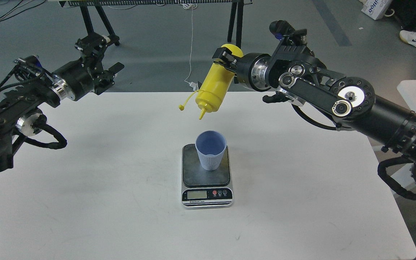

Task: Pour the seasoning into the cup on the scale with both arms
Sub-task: 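Lift the yellow bottle with the right gripper and tilt it over the cup, then hold the inverted bottle above the cup to pour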

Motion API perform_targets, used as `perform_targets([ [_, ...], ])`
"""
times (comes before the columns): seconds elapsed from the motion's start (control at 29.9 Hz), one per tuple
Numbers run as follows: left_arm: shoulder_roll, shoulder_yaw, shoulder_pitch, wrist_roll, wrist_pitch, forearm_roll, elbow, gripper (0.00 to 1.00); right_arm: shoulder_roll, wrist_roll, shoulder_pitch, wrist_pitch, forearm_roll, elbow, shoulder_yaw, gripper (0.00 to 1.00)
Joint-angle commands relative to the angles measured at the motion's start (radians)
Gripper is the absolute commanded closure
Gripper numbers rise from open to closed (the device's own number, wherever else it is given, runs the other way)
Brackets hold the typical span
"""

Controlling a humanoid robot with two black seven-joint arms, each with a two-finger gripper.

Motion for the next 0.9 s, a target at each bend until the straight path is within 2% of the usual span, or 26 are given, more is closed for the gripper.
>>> perform_targets([
  [0.0, 0.000, -0.016, 0.014, 0.000, 0.000, 0.000, 0.000, 0.09, -0.002, 0.000, 0.005, 0.001, -0.083, 0.028, -0.023, 0.99],
  [0.5, 0.010, -0.019, 0.047, 0.000, 0.000, -0.005, 0.000, 0.09, 0.003, 0.000, -0.010, 0.001, -0.322, 0.071, -0.130, 0.99],
  [0.87, 0.004, -0.016, 0.049, 0.000, 0.000, -0.005, 0.000, 0.08, 0.040, 0.000, -0.020, -0.011, -0.335, 0.057, -0.142, 0.99],
])
